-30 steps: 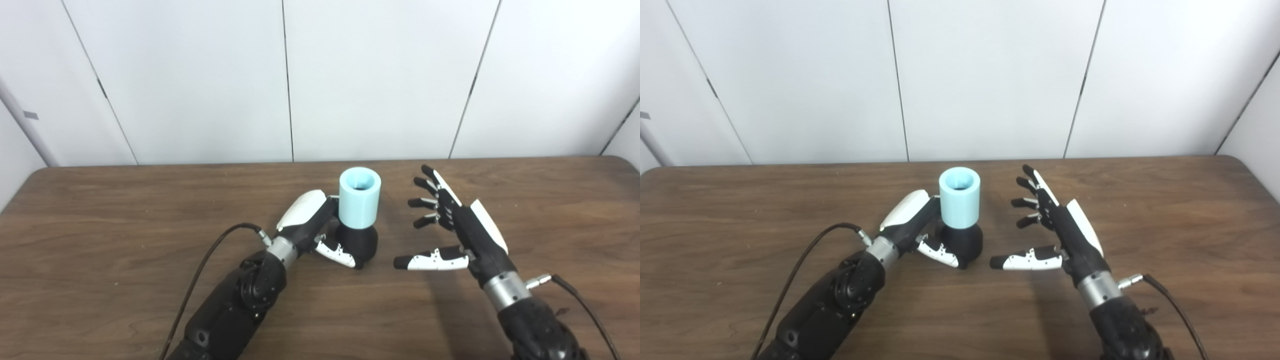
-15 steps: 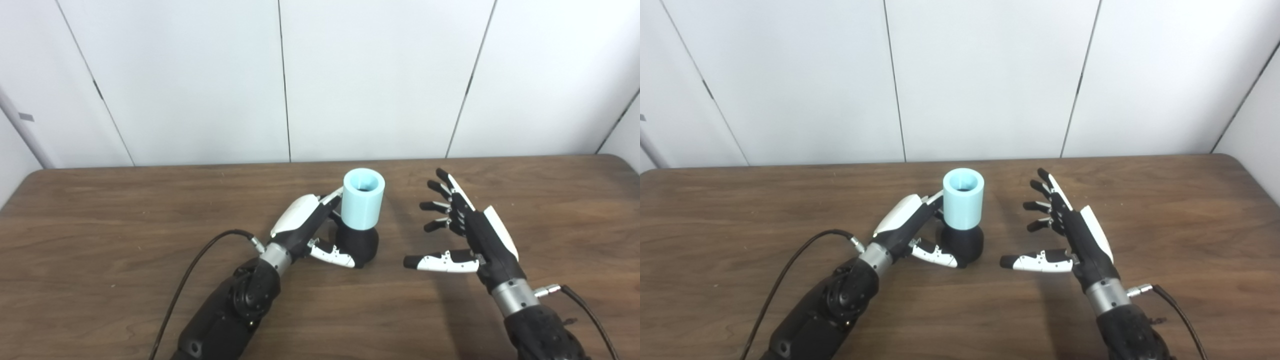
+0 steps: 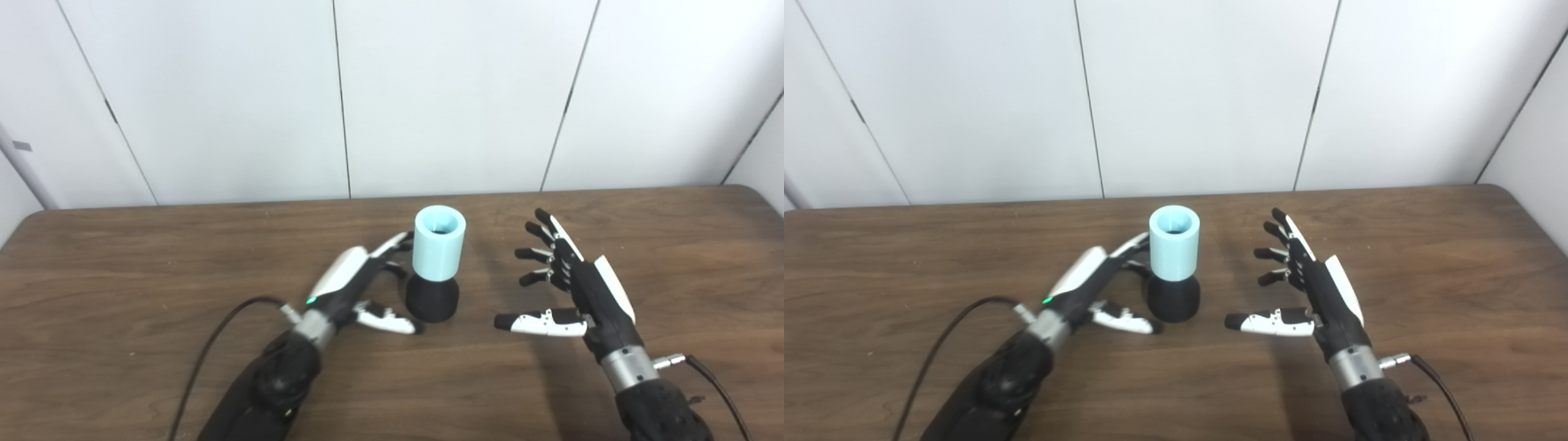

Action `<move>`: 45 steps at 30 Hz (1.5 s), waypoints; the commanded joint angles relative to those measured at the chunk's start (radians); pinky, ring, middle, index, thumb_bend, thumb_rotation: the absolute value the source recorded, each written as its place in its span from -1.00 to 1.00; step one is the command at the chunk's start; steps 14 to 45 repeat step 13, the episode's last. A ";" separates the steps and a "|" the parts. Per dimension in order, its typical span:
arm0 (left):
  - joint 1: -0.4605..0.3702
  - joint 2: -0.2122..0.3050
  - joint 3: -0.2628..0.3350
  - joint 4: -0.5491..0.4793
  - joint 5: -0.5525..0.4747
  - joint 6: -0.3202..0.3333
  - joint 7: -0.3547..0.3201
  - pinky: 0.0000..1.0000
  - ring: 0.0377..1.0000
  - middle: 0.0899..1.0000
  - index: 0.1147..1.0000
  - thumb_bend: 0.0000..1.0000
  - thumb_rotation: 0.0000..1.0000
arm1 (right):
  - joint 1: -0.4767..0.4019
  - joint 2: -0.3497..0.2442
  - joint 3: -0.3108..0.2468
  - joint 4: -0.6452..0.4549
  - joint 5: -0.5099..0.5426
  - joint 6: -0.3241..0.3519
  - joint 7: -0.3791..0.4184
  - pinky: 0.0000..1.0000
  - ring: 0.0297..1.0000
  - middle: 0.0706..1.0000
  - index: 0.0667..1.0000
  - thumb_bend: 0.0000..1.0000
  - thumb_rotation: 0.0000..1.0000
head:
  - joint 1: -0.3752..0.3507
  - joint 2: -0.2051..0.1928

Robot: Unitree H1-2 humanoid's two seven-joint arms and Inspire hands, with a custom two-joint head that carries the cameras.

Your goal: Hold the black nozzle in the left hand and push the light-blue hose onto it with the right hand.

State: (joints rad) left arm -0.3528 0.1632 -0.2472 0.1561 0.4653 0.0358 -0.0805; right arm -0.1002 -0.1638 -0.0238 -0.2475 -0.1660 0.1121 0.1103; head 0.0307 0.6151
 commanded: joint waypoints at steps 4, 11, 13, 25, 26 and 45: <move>0.058 -0.044 0.170 -0.087 -0.063 0.079 0.131 0.16 0.28 0.29 0.34 0.32 -0.98 | -0.024 -0.023 -0.019 -0.018 0.008 -0.063 -0.021 0.19 0.56 0.85 0.96 0.60 -0.95 | 0.008 -0.002; 0.098 -0.068 0.294 -0.145 -0.408 0.044 0.009 0.13 0.28 0.29 0.33 0.38 -0.92 | -0.018 -0.027 -0.020 -0.014 0.012 -0.076 -0.021 0.19 0.56 0.85 0.94 0.60 -1.00 | 0.009 -0.001; 0.100 -0.069 0.306 -0.130 -0.445 0.011 0.002 0.14 0.31 0.30 0.36 0.41 -0.82 | -0.015 -0.029 -0.017 -0.010 0.006 -0.084 -0.020 0.19 0.56 0.85 0.94 0.60 -1.00 | 0.010 -0.004; 0.100 -0.069 0.306 -0.130 -0.445 0.011 0.002 0.14 0.31 0.30 0.36 0.41 -0.82 | -0.015 -0.029 -0.017 -0.010 0.006 -0.084 -0.020 0.19 0.56 0.85 0.94 0.60 -1.00 | 0.010 -0.004; 0.100 -0.069 0.306 -0.130 -0.445 0.011 0.002 0.14 0.31 0.30 0.36 0.41 -0.82 | -0.015 -0.029 -0.017 -0.010 0.006 -0.084 -0.020 0.19 0.56 0.85 0.94 0.60 -1.00 | 0.010 -0.004; 0.100 -0.069 0.306 -0.130 -0.445 0.011 0.002 0.14 0.31 0.30 0.36 0.41 -0.82 | -0.015 -0.029 -0.017 -0.010 0.006 -0.084 -0.020 0.19 0.56 0.85 0.94 0.60 -1.00 | 0.010 -0.004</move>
